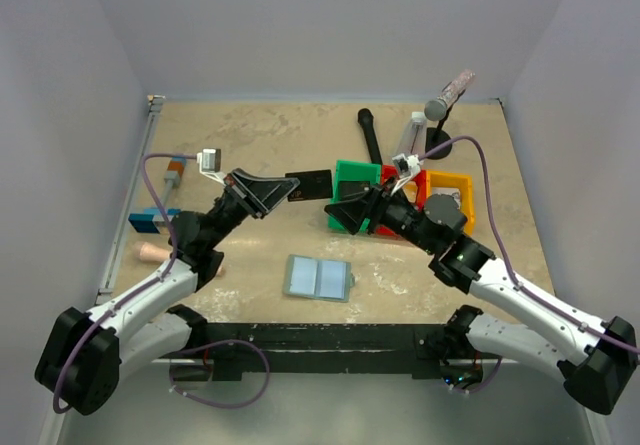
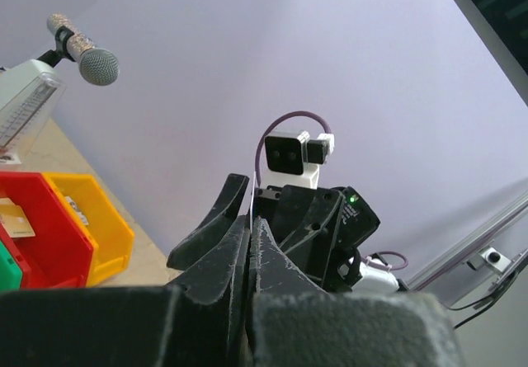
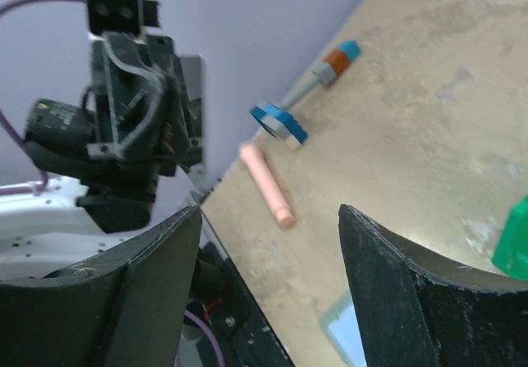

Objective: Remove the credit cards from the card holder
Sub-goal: Place the credit card in the storage box.

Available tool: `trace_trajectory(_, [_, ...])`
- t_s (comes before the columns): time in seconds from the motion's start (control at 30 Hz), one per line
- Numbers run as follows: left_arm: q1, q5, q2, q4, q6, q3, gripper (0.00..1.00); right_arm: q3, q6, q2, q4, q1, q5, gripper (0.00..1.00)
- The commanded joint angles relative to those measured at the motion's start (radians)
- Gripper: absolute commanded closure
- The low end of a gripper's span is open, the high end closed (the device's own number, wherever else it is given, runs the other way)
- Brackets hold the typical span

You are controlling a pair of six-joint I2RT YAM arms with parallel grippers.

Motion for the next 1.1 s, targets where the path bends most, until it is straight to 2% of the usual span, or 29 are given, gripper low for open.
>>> trace_trajectory(0.0, [-0.031, -0.041, -0.039, 0.021, 0.063, -0.001, 1.00, 0.008, 0.074, -0.005, 0.237, -0.005, -0.079, 0.28])
trace_trajectory(0.23, [-0.035, -0.051, -0.056, -0.015, 0.077, -0.021, 1.00, -0.020, 0.087, -0.006, 0.282, -0.003, -0.124, 0.31])
trace_trajectory(0.47, [-0.035, -0.048, -0.044, 0.030, 0.060, -0.041, 1.00, 0.013, 0.121, 0.057, 0.308, -0.005, -0.174, 0.41])
trace_trajectory(1.07, [-0.035, -0.040, -0.001, 0.122, 0.000, -0.068, 1.00, -0.012, 0.187, 0.084, 0.384, -0.025, -0.200, 0.85])
